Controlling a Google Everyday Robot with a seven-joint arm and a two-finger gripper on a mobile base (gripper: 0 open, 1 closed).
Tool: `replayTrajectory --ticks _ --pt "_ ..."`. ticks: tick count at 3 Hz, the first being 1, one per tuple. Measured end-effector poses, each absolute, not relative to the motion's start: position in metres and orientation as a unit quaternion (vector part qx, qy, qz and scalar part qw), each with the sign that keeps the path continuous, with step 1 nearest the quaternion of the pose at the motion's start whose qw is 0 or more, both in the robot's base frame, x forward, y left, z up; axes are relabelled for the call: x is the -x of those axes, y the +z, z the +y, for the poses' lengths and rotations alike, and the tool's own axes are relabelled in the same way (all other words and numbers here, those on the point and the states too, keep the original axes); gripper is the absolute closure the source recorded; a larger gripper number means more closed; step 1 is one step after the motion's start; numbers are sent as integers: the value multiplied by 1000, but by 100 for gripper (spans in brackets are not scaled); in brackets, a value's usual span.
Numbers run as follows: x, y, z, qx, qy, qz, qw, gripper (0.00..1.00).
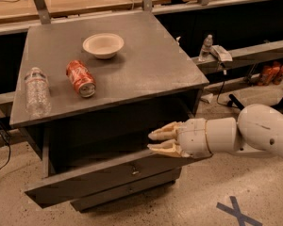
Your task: Close top drawer
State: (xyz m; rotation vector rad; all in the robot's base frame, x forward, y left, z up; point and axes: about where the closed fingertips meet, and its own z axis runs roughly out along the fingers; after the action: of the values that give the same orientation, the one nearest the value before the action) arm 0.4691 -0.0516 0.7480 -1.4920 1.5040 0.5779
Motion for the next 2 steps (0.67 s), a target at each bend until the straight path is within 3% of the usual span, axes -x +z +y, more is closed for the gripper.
replayTrajectory --ticks 1,2 --pt "-460 743 -54 600 259 606 454 87" --pt "-438 712 -46 613 248 618 425 100"
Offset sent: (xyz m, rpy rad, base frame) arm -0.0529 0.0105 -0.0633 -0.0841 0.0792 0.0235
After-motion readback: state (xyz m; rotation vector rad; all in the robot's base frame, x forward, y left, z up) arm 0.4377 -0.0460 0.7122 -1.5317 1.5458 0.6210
